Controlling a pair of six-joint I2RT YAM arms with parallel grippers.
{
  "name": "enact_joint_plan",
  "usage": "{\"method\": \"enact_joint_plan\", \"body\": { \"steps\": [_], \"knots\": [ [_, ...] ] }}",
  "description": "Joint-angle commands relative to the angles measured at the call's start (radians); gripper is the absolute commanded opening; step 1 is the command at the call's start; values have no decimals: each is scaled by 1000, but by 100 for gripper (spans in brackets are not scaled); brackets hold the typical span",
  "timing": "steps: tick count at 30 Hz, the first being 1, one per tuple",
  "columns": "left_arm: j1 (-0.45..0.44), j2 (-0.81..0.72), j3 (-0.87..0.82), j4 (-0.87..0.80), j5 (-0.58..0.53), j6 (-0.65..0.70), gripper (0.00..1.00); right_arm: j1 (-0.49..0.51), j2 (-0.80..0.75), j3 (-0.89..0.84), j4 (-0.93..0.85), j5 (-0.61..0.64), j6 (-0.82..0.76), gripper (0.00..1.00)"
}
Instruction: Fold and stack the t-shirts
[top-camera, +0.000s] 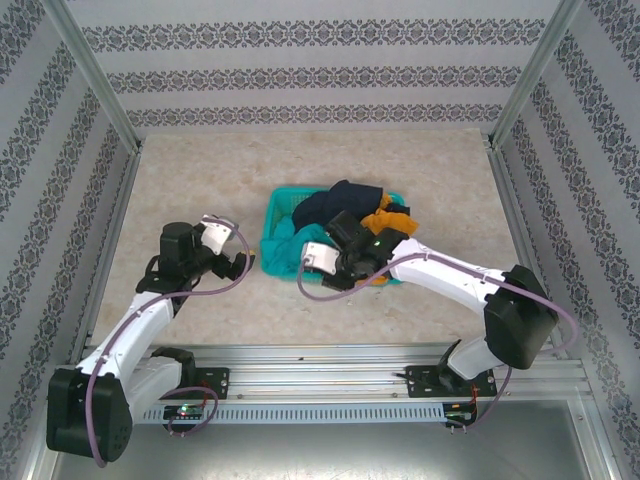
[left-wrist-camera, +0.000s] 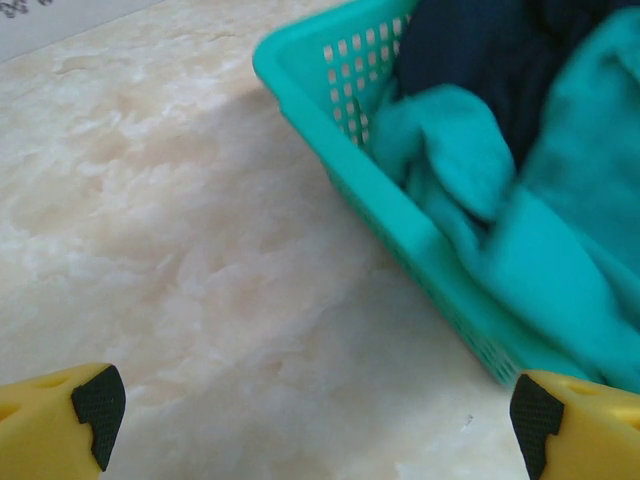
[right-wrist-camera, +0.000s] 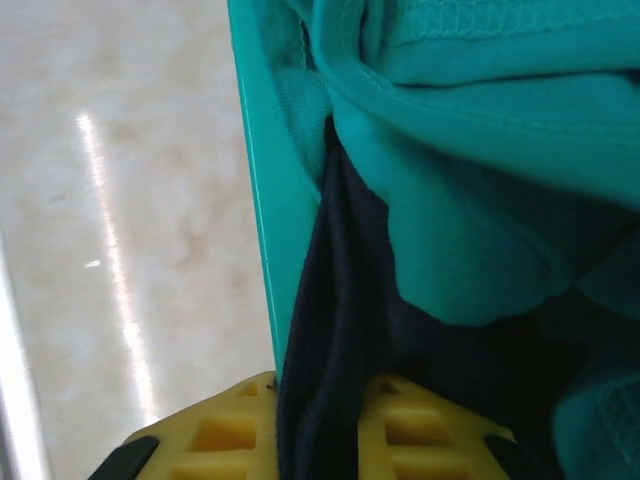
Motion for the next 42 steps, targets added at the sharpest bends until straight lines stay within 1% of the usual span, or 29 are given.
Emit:
{"method": "enact_joint_plan", "body": {
  "steps": [1, 3, 7, 10, 14, 18, 21, 24, 30, 34, 42],
  "knots": [
    [-34, 27, 47, -4, 28, 36, 100, -85, 19, 47, 87, 171, 214, 3],
    [-53, 50, 49, 21, 39, 31, 100, -131, 52, 75, 94, 228, 261, 2],
    [-113, 110, 52, 80, 45, 4, 100, -222, 120, 135, 103, 253, 313, 2],
    [-181, 173, 69, 131, 37, -14, 100, -291, 185, 205, 95, 311, 361, 0],
    [-271, 267, 102, 211, 18, -41, 100, -368, 256, 272, 107, 417, 404, 0],
    [-347, 367, 157, 264, 18, -61, 100, -437, 310, 331, 105, 459, 439, 0],
    [-390, 450, 206, 322, 41, -89, 100, -489, 356, 384, 97, 485, 438, 0],
    [-420, 527, 249, 394, 64, -129, 100, -536, 394, 433, 82, 491, 434, 0],
    [-469, 661, 364, 418, 114, -146, 100, -612, 450, 508, 82, 497, 392, 0],
    [-479, 731, 422, 432, 143, -163, 100, -645, 498, 566, 84, 514, 340, 0],
    [-486, 811, 505, 454, 167, -186, 100, -703, 628, 748, 42, 546, 324, 0]
  ]
}}
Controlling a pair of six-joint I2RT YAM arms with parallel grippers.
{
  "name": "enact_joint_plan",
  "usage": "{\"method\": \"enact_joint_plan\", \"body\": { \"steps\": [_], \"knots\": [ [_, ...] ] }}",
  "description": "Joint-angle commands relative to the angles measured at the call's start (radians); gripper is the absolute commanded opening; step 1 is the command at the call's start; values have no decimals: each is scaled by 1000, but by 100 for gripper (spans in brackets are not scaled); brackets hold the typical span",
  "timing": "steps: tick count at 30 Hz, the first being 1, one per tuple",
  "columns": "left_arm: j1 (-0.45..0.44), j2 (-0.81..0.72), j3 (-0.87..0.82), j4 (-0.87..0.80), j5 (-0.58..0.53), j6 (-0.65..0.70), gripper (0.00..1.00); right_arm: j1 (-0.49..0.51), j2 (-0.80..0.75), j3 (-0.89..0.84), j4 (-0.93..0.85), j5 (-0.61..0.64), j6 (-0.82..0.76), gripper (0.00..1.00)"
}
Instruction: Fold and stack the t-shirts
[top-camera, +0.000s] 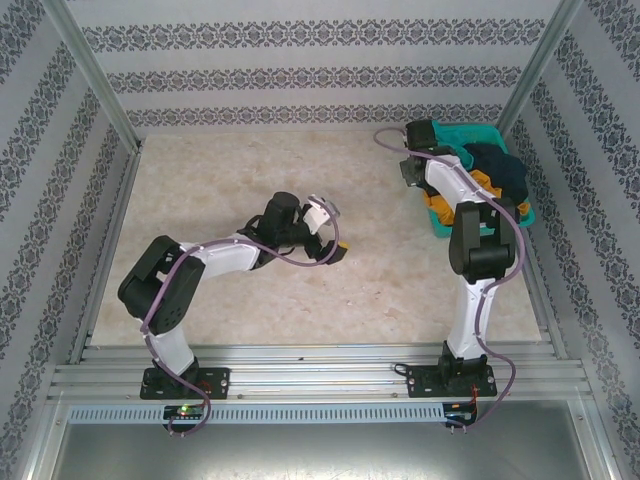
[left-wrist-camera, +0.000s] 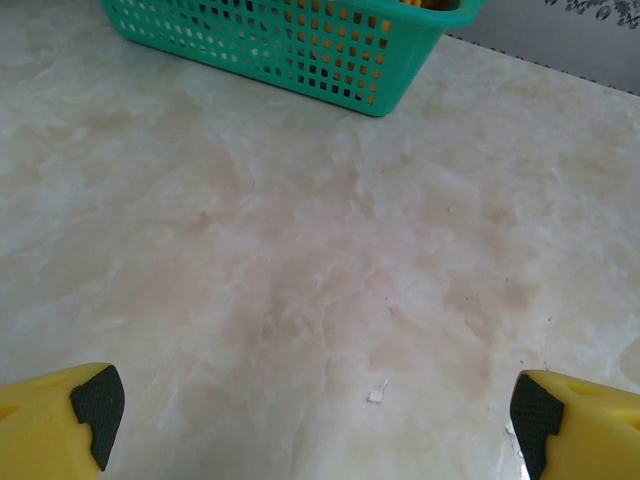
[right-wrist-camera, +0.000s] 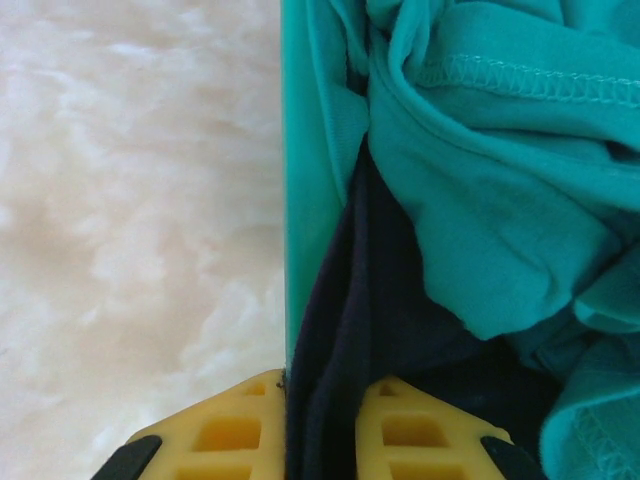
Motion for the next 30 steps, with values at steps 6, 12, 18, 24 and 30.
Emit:
{"method": "enact_joint_plan", "body": {
  "steps": [6, 12, 18, 24, 30],
  "knots": [
    [-18, 36, 58, 43, 44, -26, 100, -47, 109, 202, 1, 96, -94, 0],
    [-18, 47, 79, 24, 46, -4, 100, -46, 148, 281, -20, 81, -102, 0],
    [-18, 64, 96, 32, 43, -10, 100, -51, 158, 314, -23, 80, -126, 0],
    [-18, 79, 106, 43, 51, -19, 100, -76, 188, 353, -30, 86, -180, 0],
    [-18, 106, 132, 43, 66, -17, 100, -66, 195, 427, -60, 64, -168, 16]
  ]
}}
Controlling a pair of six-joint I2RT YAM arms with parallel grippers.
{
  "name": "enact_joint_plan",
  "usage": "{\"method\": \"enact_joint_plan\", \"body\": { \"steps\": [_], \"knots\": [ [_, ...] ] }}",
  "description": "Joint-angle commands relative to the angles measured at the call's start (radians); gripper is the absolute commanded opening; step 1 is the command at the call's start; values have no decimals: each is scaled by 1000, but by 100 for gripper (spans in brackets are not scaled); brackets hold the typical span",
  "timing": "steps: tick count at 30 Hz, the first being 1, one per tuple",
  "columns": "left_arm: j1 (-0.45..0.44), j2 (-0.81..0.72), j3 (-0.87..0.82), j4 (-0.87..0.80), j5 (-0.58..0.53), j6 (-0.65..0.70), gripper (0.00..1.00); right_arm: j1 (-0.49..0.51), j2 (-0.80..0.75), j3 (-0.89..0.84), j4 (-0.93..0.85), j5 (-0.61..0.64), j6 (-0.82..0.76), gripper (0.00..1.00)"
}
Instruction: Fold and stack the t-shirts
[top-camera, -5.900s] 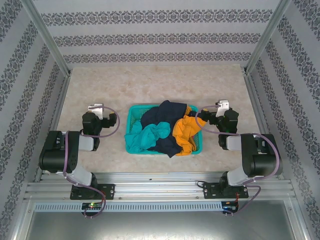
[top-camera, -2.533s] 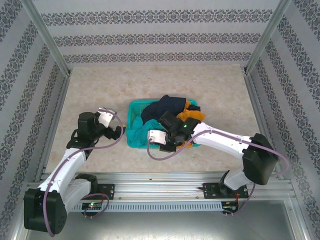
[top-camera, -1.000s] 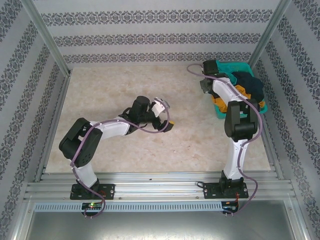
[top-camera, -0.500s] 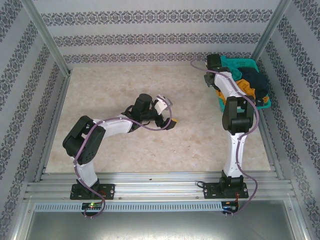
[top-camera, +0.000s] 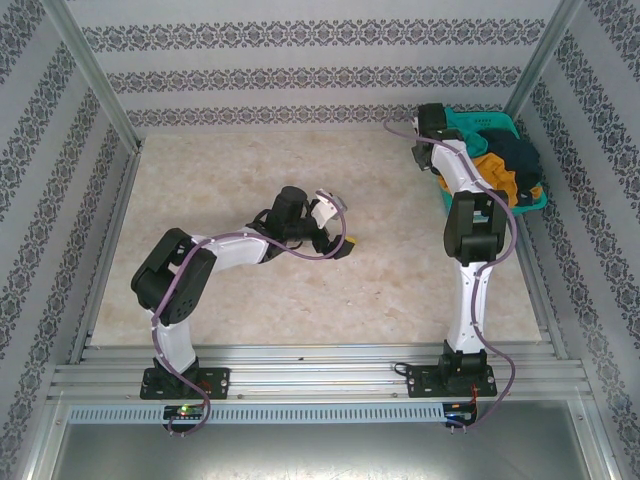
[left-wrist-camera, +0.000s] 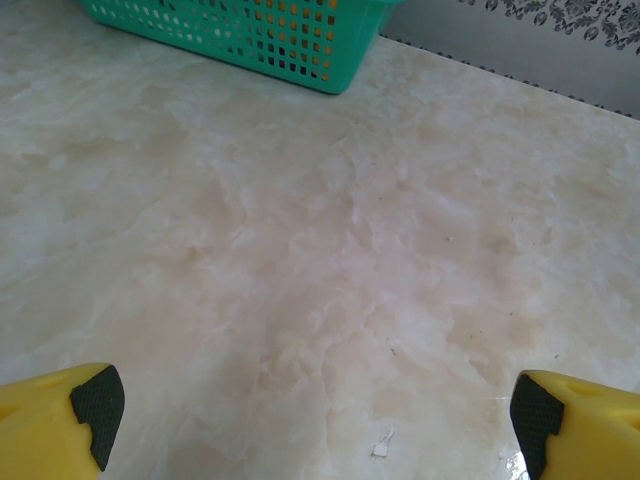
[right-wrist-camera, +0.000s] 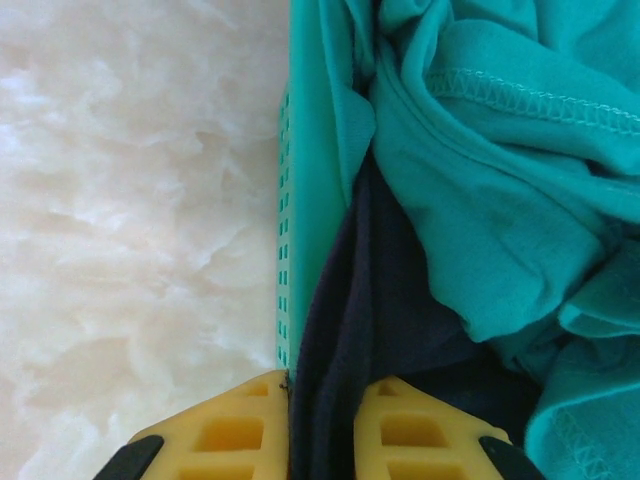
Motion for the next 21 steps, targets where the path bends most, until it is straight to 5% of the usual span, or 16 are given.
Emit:
{"method": "enact_joint_plan", "body": {
  "steps": [1, 4, 8, 15, 21],
  "knots": [
    [-12, 30, 52, 33, 39, -2, 100, 1, -40, 78, 36, -14, -8, 26],
    [-12, 50, 78, 38, 45, -5, 100, 7, -114, 62, 37, -89, 63, 54],
    [-12, 74, 109, 65, 54, -22, 100, 2, -272, -97, 126, -150, 200, 73],
    [-38, 134, 180, 114, 93, -43, 100, -100, -468, -407, 249, -166, 487, 82],
    [-90, 217, 293, 99, 138, -27, 100, -203, -482, -493, 201, -180, 614, 83]
  ]
}}
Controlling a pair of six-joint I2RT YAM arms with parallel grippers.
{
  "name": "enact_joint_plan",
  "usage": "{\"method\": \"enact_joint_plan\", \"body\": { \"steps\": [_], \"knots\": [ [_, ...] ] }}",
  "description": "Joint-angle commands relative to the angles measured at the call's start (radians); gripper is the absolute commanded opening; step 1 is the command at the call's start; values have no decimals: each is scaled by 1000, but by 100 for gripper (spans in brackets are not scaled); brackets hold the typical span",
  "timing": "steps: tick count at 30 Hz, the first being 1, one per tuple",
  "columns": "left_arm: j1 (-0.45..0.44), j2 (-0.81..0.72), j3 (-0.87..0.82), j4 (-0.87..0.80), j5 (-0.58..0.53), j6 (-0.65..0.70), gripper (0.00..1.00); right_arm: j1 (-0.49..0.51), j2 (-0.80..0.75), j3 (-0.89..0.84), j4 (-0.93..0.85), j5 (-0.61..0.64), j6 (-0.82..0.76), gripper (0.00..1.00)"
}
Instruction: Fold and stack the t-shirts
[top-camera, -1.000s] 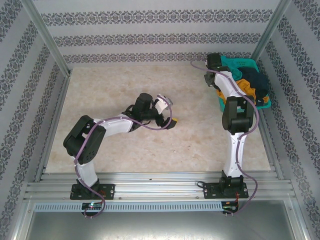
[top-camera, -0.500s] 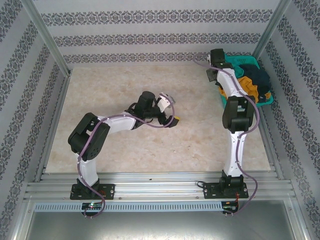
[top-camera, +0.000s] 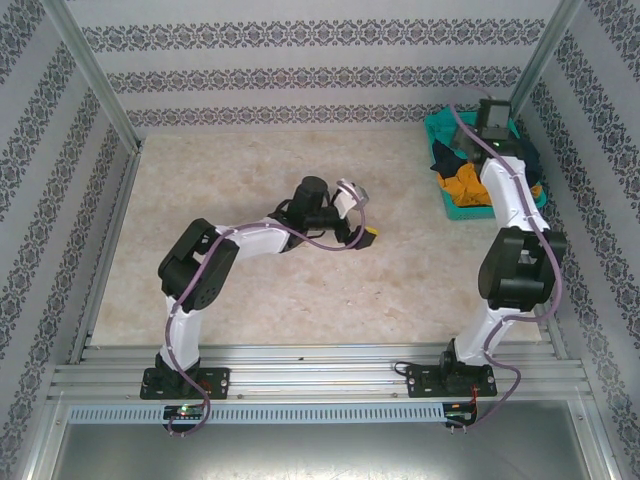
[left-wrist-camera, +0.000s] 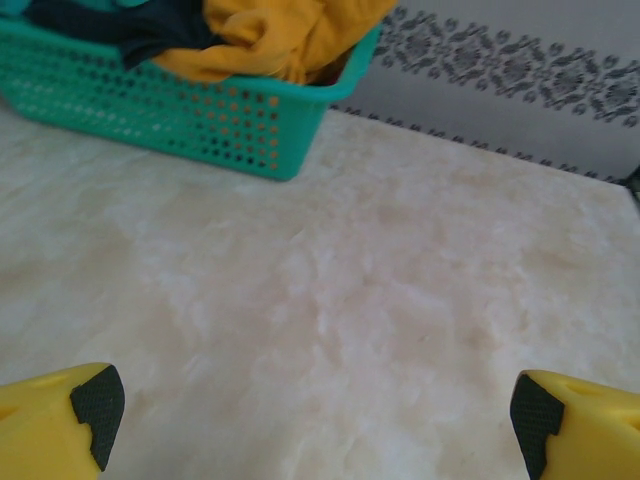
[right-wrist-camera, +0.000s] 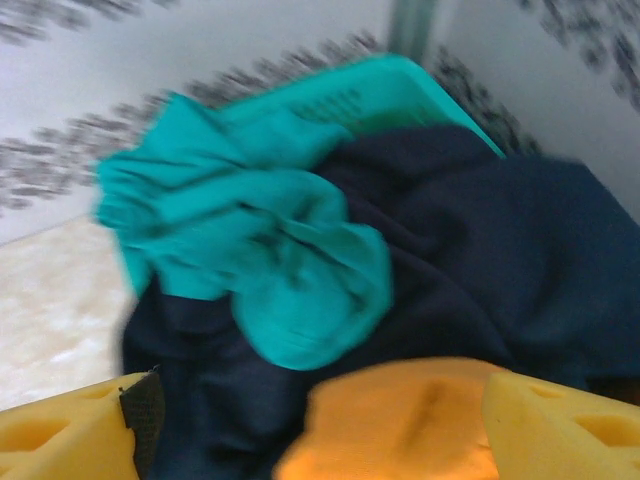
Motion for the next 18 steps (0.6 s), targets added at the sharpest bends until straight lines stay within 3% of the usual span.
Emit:
{"method": "enact_joint_plan", "body": {
  "steps": [1, 4, 6, 9, 13, 18],
  "knots": [
    [-39, 46, 63, 40, 58, -2, 100, -39, 33, -43, -39, -36, 128, 83],
    [-44, 73, 104, 18, 74, 3, 100, -62, 72, -50, -56, -91, 143, 83],
    [-43, 73, 118, -14, 74, 33, 100, -69, 103, -34, -75, -131, 140, 77],
    [-42, 69, 129, -57, 70, 70, 100, -74, 122, 5, -102, -168, 130, 40],
    [-41, 62, 116, -62, 58, 81, 100, -73, 83, 22, -90, -183, 120, 1],
    [-42, 43, 94, -58, 59, 100, 100, -54, -65, -40, 15, -158, 86, 0]
  ]
}}
